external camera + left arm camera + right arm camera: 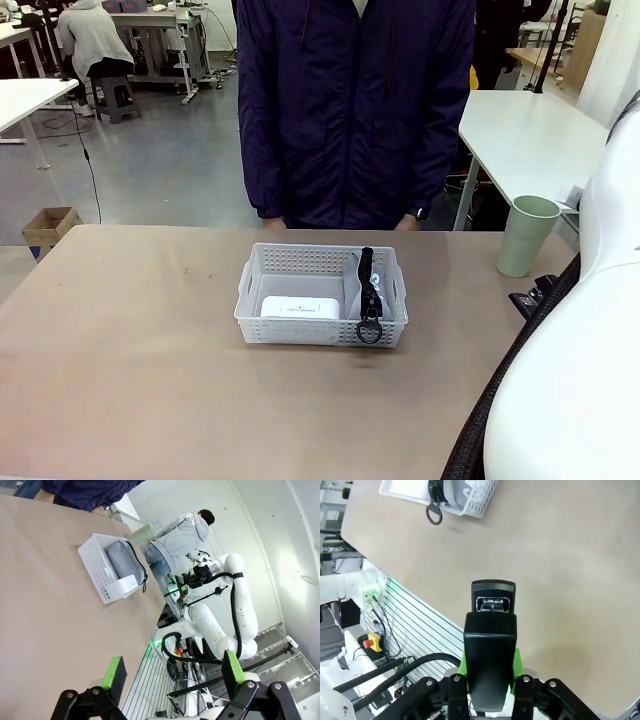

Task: Efficiently arrange items inside the basket to fit them all.
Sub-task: Pick up the Stapler and place it inside the Organizing basket.

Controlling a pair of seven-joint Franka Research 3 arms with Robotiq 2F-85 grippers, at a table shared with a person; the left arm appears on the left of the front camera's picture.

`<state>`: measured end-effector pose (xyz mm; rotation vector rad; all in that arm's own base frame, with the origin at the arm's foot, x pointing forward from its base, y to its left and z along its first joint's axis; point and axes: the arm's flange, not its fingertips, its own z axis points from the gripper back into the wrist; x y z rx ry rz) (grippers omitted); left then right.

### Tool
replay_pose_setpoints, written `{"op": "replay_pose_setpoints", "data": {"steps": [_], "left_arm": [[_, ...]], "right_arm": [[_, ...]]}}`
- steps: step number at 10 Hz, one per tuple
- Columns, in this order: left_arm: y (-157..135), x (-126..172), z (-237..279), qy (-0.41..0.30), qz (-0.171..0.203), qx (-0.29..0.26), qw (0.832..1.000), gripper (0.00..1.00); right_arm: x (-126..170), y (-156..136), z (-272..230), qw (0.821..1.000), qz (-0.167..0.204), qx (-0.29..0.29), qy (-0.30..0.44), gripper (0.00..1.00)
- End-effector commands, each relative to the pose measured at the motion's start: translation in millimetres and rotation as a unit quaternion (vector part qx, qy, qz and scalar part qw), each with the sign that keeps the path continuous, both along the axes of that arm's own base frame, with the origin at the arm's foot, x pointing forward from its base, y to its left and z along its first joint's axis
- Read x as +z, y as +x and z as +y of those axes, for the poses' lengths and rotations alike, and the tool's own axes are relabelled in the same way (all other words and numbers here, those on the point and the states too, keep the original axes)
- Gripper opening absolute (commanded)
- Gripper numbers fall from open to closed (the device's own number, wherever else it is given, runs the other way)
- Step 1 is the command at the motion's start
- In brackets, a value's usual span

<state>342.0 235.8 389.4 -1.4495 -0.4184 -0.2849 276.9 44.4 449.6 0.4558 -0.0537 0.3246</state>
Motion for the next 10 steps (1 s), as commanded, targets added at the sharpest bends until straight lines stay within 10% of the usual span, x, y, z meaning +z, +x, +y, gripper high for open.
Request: {"op": "replay_pose_setpoints", "data": {"steps": [1, 2, 3, 10], "left_arm": [[-3.6, 1.6, -3.0, 0.002, 0.004, 0.001, 1.0, 1.0], [-3.6, 1.6, -3.0, 0.002, 0.004, 0.001, 1.0, 1.0], [-3.6, 1.6, -3.0, 0.002, 0.004, 0.001, 1.0, 1.0], [-3.6, 1.6, -3.0, 0.002, 0.004, 0.001, 1.0, 1.0]], "right_arm": [[3.5, -4.2, 0.6, 1.0, 0.003, 0.004, -0.01, 0.0], [3.5, -4.2, 0.6, 1.0, 0.003, 0.004, -0.01, 0.0], [0.1, -0.7, 0.6, 1.0, 0.001, 0.001, -0.003, 0.37], [5.6, 60.9, 87.1, 0.999, 0.01, 0.035, 0.013, 0.37]]}}
